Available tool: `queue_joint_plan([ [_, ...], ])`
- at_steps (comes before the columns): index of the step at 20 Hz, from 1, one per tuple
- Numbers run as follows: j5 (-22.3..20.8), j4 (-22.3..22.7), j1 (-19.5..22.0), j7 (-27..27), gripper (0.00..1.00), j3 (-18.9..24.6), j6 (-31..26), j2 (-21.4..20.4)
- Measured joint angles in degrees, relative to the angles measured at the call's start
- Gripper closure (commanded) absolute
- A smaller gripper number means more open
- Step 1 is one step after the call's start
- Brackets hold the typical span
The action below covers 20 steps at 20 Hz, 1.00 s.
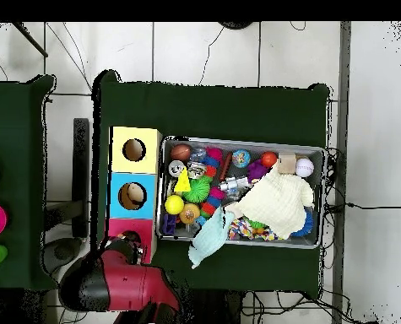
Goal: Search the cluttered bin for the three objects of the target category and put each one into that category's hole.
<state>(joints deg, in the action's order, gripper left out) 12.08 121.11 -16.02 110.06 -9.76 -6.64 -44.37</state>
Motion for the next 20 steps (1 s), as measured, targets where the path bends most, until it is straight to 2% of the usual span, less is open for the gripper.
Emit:
queue_joint_plan([
  [4, -0.01, 0.15, 0.67, 0.0, 1.0, 1.02, 3.28, 1.38],
  [10, 0.01, 0.15, 0.37, 0.0, 1.0, 1.43, 3.81, 1.86],
  [20, -0.01, 0.18, -0.48, 0.0, 1.0, 1.19, -1.32, -2.09],
])
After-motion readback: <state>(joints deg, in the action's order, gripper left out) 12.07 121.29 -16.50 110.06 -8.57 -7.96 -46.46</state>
